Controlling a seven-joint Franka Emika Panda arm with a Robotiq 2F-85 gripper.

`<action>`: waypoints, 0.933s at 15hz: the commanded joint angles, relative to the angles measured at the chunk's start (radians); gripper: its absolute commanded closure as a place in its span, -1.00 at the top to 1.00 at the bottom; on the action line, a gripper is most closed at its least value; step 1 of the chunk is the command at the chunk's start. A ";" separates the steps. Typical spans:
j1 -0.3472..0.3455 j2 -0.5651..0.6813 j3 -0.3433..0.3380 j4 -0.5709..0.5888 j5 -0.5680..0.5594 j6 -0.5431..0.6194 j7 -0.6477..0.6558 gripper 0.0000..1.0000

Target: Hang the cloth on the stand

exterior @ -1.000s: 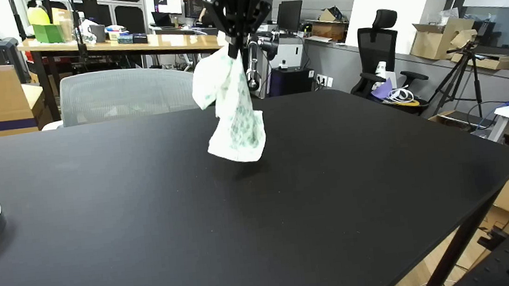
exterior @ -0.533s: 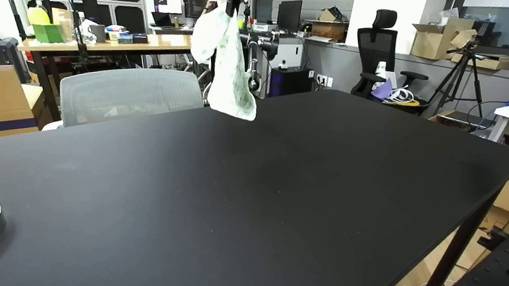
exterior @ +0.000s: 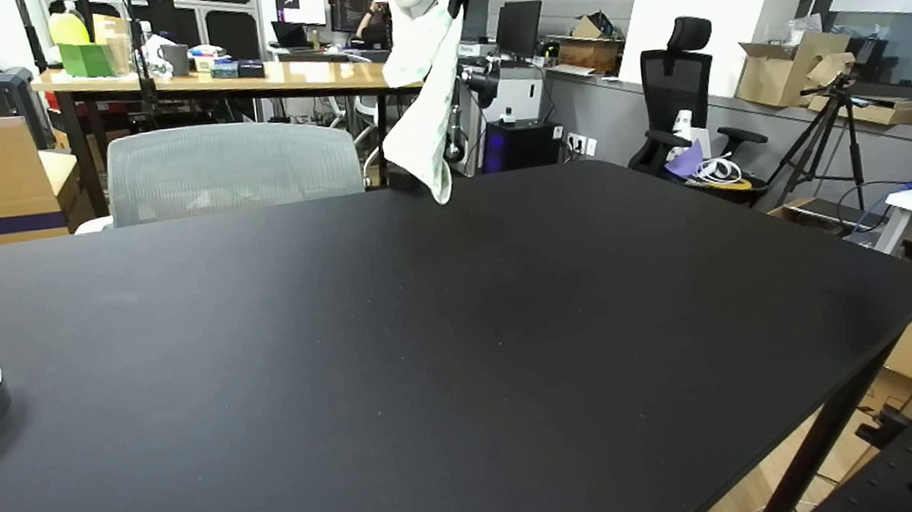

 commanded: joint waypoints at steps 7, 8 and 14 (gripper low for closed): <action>-0.044 -0.125 -0.013 -0.184 0.019 0.057 0.118 -0.99; -0.050 -0.132 -0.012 -0.203 0.026 0.057 0.120 -0.99; -0.086 -0.129 -0.015 -0.279 0.069 0.064 0.154 -0.99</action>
